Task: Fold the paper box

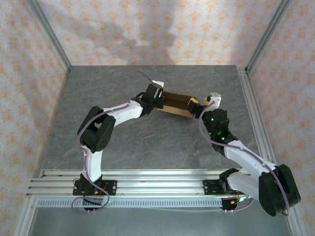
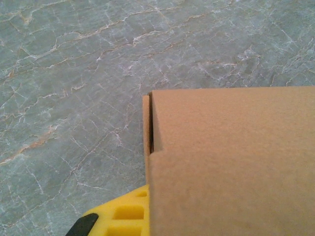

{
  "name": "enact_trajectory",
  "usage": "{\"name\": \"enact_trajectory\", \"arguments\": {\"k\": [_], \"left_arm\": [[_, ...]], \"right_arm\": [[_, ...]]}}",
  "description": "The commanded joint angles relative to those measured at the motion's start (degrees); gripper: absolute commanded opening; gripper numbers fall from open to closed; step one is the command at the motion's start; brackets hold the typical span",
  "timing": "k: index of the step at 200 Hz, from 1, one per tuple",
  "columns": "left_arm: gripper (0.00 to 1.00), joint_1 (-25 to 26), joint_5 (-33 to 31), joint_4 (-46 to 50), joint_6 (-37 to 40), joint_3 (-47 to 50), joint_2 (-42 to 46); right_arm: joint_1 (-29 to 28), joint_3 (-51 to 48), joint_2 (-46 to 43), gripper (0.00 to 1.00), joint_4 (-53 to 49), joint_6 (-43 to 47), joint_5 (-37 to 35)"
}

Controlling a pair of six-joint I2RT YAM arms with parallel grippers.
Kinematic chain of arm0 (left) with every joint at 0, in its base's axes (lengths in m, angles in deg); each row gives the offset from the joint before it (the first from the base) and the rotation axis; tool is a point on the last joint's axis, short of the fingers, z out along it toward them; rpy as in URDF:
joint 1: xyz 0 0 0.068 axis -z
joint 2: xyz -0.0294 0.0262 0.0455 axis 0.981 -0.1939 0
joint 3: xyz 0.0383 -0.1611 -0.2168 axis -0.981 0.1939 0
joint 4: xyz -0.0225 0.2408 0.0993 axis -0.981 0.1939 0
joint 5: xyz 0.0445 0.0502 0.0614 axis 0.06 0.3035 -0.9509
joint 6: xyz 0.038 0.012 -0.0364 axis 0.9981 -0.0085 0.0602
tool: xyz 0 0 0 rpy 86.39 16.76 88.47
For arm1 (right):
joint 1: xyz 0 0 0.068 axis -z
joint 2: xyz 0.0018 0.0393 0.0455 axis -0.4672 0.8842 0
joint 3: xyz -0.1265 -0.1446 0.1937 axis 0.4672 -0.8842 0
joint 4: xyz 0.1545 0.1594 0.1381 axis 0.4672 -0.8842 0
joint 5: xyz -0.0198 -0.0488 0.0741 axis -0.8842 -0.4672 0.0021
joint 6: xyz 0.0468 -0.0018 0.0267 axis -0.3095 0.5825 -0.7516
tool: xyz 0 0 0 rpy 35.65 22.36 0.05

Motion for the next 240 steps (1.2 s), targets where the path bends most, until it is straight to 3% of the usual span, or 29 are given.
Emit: {"name": "enact_trajectory", "arguments": {"k": [1,32,62,99,113,122,156,183,211,240], "left_arm": [[0.0,0.7,-1.8,-0.6,2.5,3.4,1.2],[0.0,1.0,-2.8,-4.2,3.9,6.2,2.0],[0.1,1.4,-3.7,-5.1,4.1,7.7,2.6],[0.35,1.5,-3.1,-6.7,3.5,11.7,5.9],[0.51,1.5,-2.4,-7.6,3.4,13.6,7.4],[0.54,1.7,-2.1,-8.1,3.4,14.9,8.4],[0.84,1.7,0.8,-13.2,4.7,23.7,15.3],[0.99,1.8,4.5,-14.5,7.0,29.4,22.6],[1.0,0.1,10.4,-13.6,4.6,30.4,28.2],[1.0,-5.1,17.4,-12.0,-5.6,25.9,27.3]], "right_arm": [[0.3,8.4,0.8,0.72,-12.9,-7.6,-7.6],[0.4,20.5,9.8,0.72,-28.2,-14.6,-9.4],[0.9,23.9,17.6,0.72,-28.8,-15.6,-6.0],[1.4,24.1,22.9,0.72,-27.9,-16.0,-5.0],[1.7,23.7,23.9,0.72,-27.6,-16.2,-4.8],[1.9,23.4,24.5,0.72,-27.5,-16.4,-4.7],[3.0,22.1,26.3,0.73,-27.0,-16.6,-4.3],[3.5,21.8,28.3,0.73,-27.7,-15.5,-3.8],[4.0,20.9,30.1,0.73,-27.9,-14.5,-4.6],[6.0,20.5,33.9,0.75,-27.7,-14.1,-1.8]]}}
